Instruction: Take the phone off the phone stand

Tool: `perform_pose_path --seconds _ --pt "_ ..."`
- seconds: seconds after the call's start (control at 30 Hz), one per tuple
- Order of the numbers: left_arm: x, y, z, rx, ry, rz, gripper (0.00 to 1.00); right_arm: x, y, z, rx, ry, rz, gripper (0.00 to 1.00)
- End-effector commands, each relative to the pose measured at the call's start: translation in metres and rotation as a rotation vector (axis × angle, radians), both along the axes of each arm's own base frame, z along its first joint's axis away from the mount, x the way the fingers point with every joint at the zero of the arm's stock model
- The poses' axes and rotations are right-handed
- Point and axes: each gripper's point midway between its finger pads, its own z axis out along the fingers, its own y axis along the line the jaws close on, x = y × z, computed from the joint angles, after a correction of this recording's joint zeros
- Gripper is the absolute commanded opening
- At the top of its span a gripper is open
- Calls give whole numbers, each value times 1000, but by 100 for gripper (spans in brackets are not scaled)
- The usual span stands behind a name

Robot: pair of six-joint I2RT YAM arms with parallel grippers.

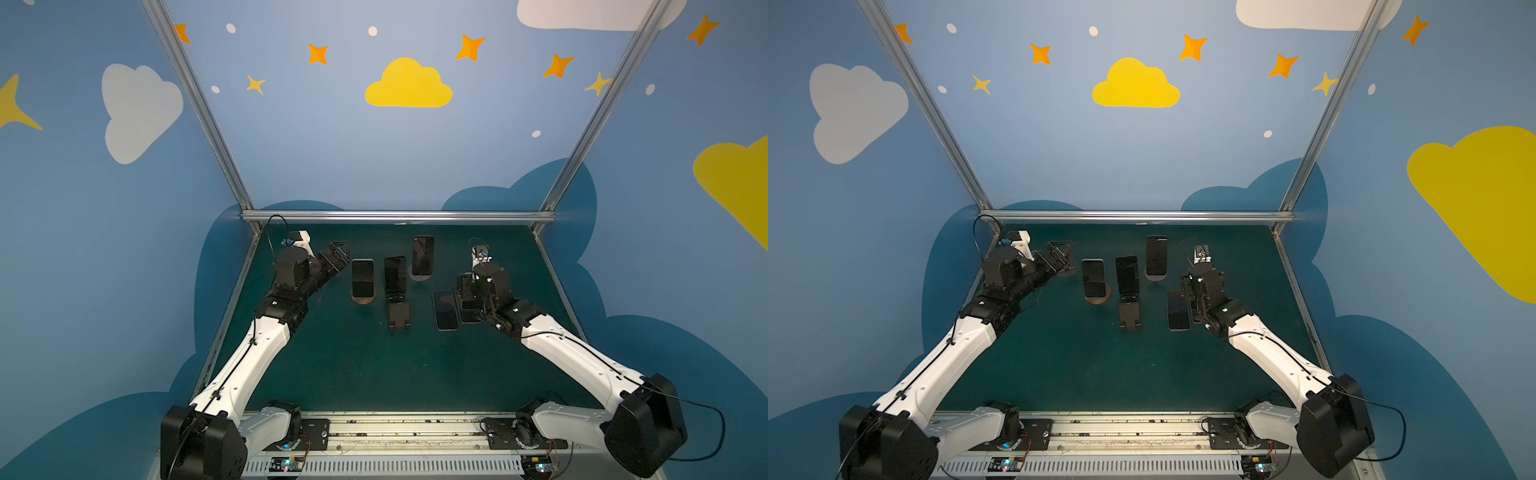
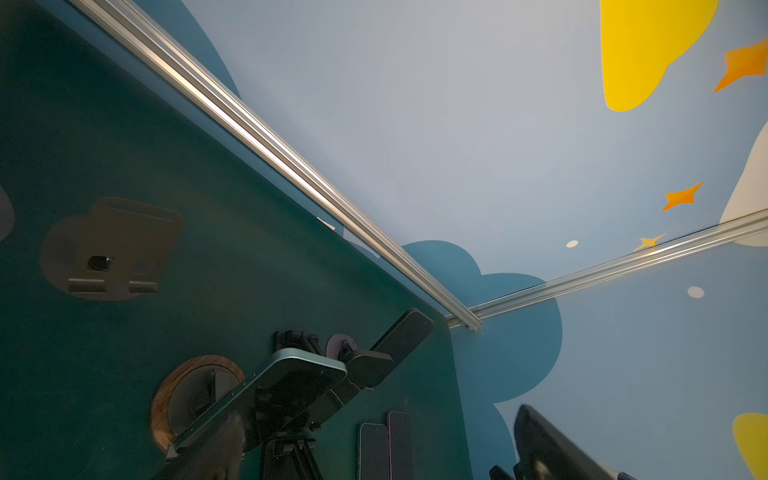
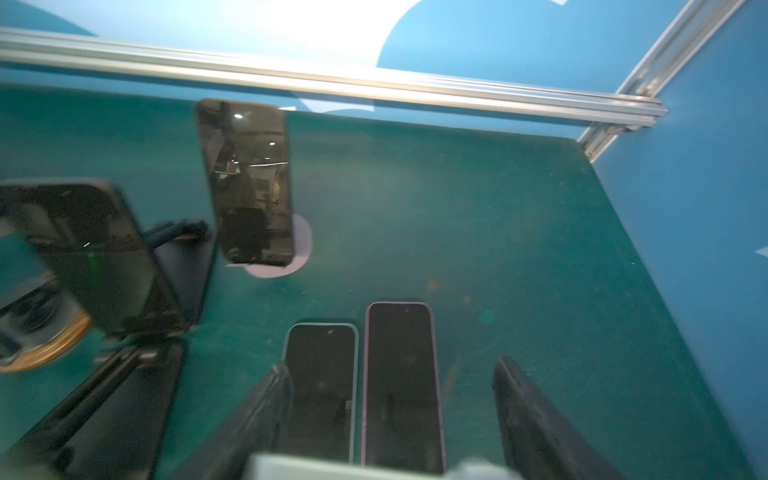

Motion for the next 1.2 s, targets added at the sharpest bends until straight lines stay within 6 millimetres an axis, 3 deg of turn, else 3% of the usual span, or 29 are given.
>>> perform_pose_path --seconds 0.0,0.5,0.87,1.17 --pt "1 1 14 11 -43 3 100 13 -10 16 59 -56 14 63" --pt "5 -4 5 -4 -16 -9 100 63 -60 -18 1 36 14 62" --pt "10 -6 -7 -3 17 -14 100 71 -83 -59 -17 187 -21 61" --pt "10 -3 -8 3 18 -2 100 73 -99 -81 -35 364 -45 61"
